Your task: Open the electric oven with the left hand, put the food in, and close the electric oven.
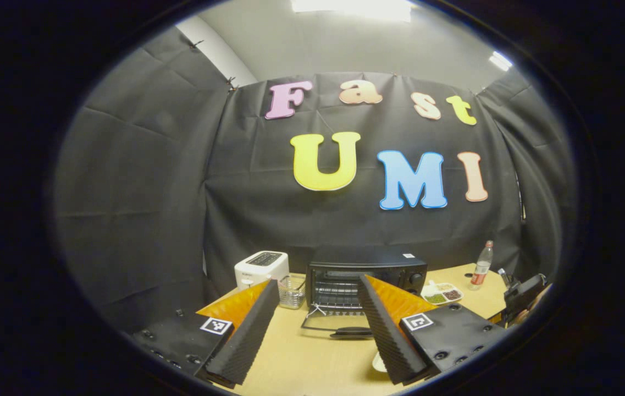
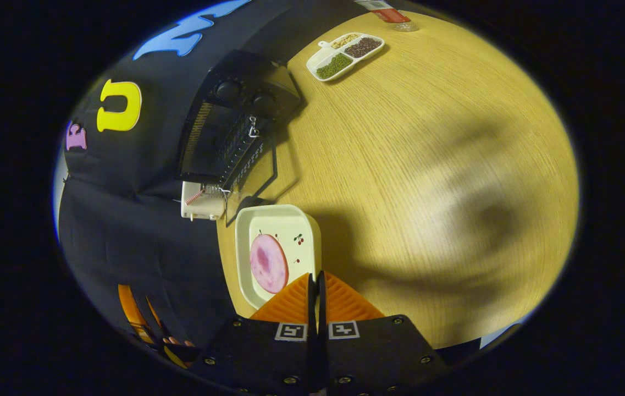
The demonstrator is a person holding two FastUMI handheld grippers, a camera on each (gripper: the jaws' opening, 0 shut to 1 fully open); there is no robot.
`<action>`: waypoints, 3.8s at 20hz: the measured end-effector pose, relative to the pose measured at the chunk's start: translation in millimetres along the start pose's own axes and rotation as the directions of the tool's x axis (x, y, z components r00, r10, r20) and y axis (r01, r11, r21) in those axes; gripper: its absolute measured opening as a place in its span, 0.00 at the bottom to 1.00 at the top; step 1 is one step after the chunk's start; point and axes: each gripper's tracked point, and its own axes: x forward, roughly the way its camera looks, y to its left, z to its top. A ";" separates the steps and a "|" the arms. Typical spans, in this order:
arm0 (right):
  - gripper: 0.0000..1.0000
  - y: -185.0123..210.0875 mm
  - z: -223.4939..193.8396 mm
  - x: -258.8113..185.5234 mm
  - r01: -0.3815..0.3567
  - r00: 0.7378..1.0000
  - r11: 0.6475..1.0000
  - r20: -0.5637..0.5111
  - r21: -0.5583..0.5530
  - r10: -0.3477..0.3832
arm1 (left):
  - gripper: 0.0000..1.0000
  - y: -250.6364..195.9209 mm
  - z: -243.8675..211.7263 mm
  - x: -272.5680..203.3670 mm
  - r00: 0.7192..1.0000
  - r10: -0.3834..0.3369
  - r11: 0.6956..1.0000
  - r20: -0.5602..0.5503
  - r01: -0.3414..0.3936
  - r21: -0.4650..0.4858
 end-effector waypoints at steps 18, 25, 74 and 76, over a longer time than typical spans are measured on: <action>0.01 120.6 90.3 104.2 -0.176 0.950 0.910 0.306 0.375 0.057 | 0.96 66.5 -31.1 83.6 0.999 0.007 1.000 -0.054 -0.007 -0.006; 0.00 141.9 133.6 134.7 -0.250 0.900 0.852 0.434 0.459 0.030 | 1.00 89.5 -31.3 103.9 0.998 0.014 0.999 -0.058 -0.012 0.037; 0.97 83.6 71.6 -37.1 0.202 0.788 0.839 0.593 -0.505 0.167 | 0.97 -24.3 -101.6 69.4 0.950 -0.181 0.983 -0.254 0.165 -0.082; 0.98 72.8 72.3 -52.0 0.282 0.764 0.804 0.629 -0.524 0.143 | 0.91 -31.1 -119.5 72.6 0.936 -0.195 0.981 -0.292 0.180 -0.077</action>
